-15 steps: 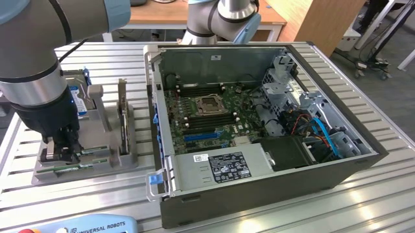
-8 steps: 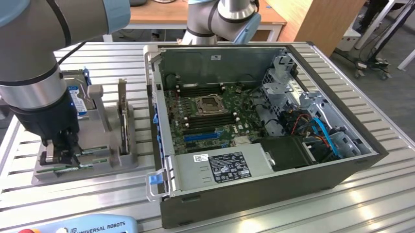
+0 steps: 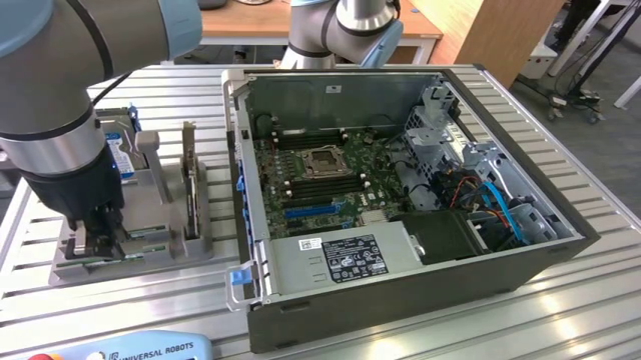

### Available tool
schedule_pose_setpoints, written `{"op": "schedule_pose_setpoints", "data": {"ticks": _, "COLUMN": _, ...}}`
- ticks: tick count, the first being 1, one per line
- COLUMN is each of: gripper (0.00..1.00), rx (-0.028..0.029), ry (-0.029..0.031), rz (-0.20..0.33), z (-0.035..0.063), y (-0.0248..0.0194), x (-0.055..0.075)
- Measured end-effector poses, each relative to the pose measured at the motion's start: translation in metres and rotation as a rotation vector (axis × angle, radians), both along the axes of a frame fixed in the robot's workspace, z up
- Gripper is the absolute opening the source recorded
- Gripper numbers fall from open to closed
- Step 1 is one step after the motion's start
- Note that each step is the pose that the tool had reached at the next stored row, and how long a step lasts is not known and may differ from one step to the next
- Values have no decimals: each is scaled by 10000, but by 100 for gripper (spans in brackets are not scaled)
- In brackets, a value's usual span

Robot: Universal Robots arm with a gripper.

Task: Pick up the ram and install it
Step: 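Pick up the ram and move it above insertion slot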

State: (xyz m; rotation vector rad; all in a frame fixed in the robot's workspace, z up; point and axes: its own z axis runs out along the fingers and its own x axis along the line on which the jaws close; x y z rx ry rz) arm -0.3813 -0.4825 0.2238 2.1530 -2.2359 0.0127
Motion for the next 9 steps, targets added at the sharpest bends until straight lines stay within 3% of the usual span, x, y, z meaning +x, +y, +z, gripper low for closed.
{"op": "schedule_pose_setpoints", "data": {"ticks": 9, "gripper": 35, "rx": 0, "ry": 0, "rz": 25, "z": -88, "y": 0, "x": 0}}
